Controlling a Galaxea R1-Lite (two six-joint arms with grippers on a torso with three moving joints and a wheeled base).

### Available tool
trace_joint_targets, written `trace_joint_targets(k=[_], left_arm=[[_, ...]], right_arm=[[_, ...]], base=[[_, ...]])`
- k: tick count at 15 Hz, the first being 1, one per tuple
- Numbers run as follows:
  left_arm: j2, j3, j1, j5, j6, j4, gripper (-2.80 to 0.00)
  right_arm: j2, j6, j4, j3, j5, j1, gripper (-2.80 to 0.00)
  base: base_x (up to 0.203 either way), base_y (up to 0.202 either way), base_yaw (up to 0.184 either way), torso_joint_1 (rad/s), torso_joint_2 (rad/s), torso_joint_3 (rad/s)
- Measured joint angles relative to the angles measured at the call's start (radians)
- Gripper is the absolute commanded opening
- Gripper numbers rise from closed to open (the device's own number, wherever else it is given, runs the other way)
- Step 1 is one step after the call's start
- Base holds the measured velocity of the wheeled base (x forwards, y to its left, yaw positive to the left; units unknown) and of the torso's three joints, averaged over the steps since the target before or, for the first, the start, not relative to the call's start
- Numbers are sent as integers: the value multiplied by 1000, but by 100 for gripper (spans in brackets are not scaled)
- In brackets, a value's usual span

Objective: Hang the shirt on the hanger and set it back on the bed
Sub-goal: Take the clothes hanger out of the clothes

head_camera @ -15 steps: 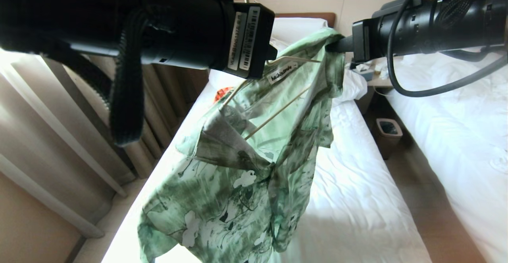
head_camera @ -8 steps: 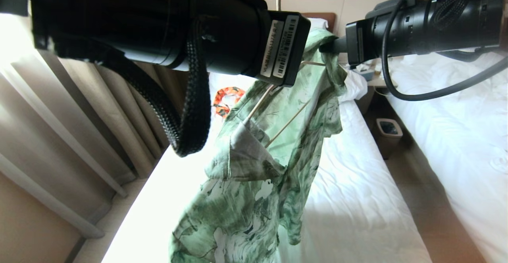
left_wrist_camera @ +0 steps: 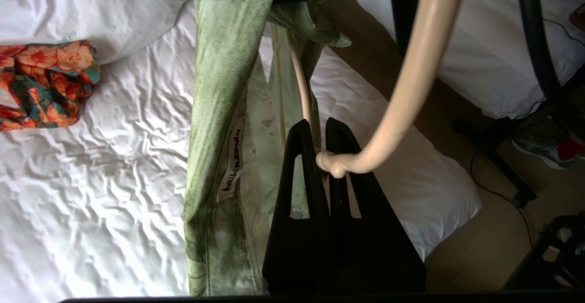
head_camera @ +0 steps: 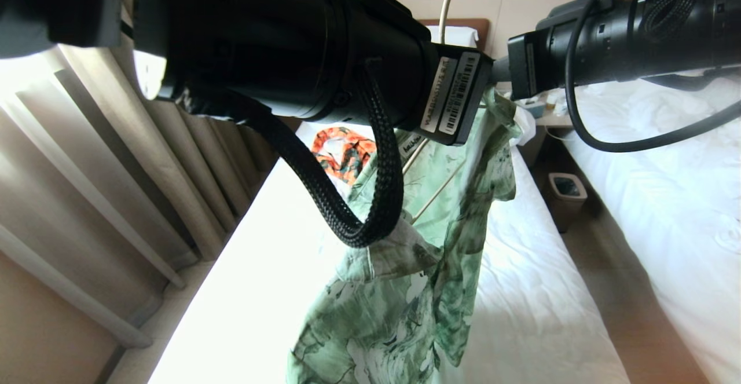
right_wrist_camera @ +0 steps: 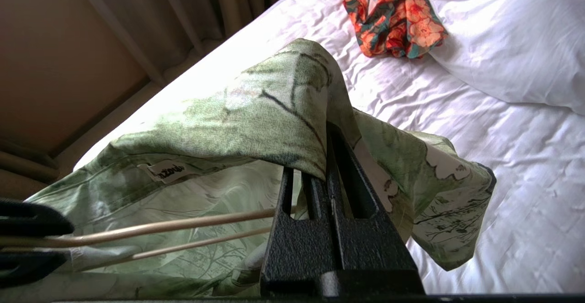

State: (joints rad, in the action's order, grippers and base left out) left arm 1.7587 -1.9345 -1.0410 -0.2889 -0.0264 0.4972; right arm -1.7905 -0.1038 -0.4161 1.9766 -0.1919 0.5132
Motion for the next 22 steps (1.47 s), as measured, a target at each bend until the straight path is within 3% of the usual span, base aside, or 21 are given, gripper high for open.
trace_joint_targets(k=[11,12,22], left_arm=[[4,-4,16,-13,-3,0,-280],[4,-4,21,-14,-3,0,-280],[-25,-10,8,-12,-11,-74,-280]], right_arm=[[53,1,-61,-5,-1,-31,-280],[58,1,-75,-5,-3,-31,0],[69,9,-110,-7,-4,-26,0]], base=[[0,0,0,0,0,0],[0,0,0,0,0,0],[0,0,0,0,0,0]])
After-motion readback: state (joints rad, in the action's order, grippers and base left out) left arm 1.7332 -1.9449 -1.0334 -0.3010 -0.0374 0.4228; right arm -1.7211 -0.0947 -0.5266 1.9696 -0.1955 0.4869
